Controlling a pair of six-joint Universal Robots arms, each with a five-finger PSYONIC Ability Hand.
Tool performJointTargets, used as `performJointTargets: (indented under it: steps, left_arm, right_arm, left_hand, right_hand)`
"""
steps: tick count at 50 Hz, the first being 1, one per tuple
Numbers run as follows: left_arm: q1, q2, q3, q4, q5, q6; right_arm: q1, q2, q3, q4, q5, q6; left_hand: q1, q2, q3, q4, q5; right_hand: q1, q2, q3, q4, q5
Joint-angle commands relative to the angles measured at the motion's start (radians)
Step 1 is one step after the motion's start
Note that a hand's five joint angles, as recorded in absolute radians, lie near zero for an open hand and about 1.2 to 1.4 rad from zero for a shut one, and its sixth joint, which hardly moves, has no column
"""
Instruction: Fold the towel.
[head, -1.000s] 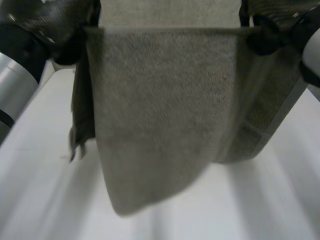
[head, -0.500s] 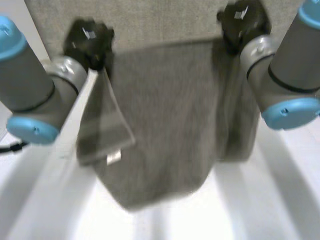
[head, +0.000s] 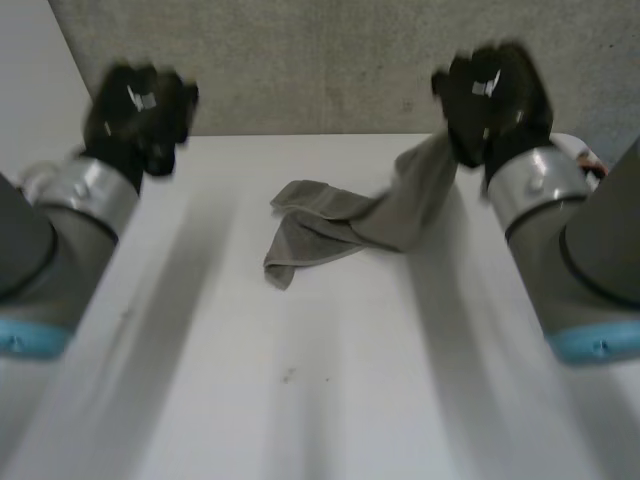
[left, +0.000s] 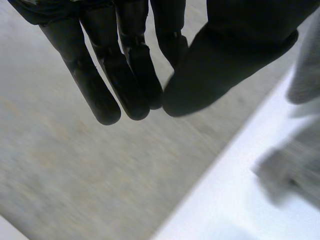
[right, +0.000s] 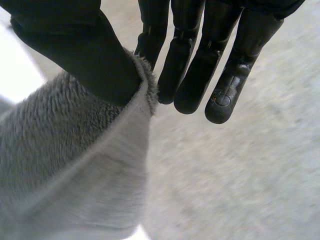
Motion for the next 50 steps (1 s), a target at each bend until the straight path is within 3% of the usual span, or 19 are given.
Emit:
performJointTargets:
  steps: [1,3,5,7,13,19,21,30,50]
  left_arm:
    - [0.012,-0.059,-0.185,0.117,0.056,-0.007]
    - [0.011,-0.089,-0.177,0.123,0.052,-0.012]
    - [-0.003,-0.124,-0.140,0.126,0.053,-0.023]
    - [-0.004,-0.136,-0.116,0.126,0.053,-0.032]
    - [-0.006,-0.190,-0.012,0.118,0.058,-0.134]
    - [-0.017,-0.236,0.061,0.105,0.108,-0.244]
    - [-0.024,-0.271,0.088,0.083,0.160,-0.289]
    - [-0.081,-0.410,0.180,0.057,0.257,-0.307]
    - [-0.153,-0.633,0.417,0.014,0.292,-0.354]
  right_arm:
    - [0.005,-0.044,0.066,0.038,-0.038,0.000]
    - [0.006,-0.054,0.052,0.045,-0.052,-0.003]
    - [0.012,-0.097,0.030,0.065,-0.092,-0.008]
    - [0.020,-0.125,0.029,0.079,-0.122,-0.005]
    - [0.034,-0.246,0.044,0.117,-0.222,0.001]
    - [0.037,-0.308,0.058,0.127,-0.227,0.001]
    - [0.037,-0.350,0.064,0.127,-0.228,0.005]
    - [0.048,-0.416,0.066,0.147,-0.233,0.003]
    - [0.051,-0.426,0.107,0.167,-0.236,0.005]
  left_hand:
    - [-0.592,-0.595,-0.594,-0.603,-0.602]
    - [-0.674,-0.678,-0.676,-0.685,-0.684]
    - [-0.925,-0.929,-0.927,-0.936,-0.935]
    - [-0.979,-0.982,-0.981,-0.990,-0.989]
    - [-0.974,-0.977,-0.976,-0.984,-0.983]
    - [-0.950,-0.954,-0.952,-0.961,-0.960]
    - [-0.947,-0.951,-0.949,-0.958,-0.957]
    - [-0.877,-0.880,-0.879,-0.887,-0.887]
    - [-0.633,-0.637,-0.635,-0.644,-0.643]
  right_hand:
    - [0.430,0.227,0.214,0.203,0.230]
    - [0.430,0.227,0.214,0.203,0.230]
    - [0.430,0.227,0.214,0.203,0.230]
    - [0.430,0.227,0.214,0.203,0.230]
    - [0.430,0.227,0.214,0.203,0.230]
    - [0.430,0.227,0.214,0.203,0.230]
    - [0.430,0.227,0.214,0.203,0.230]
    - [0.430,0.227,0.214,0.203,0.230]
    - [0.430,0.227,0.214,0.203,0.230]
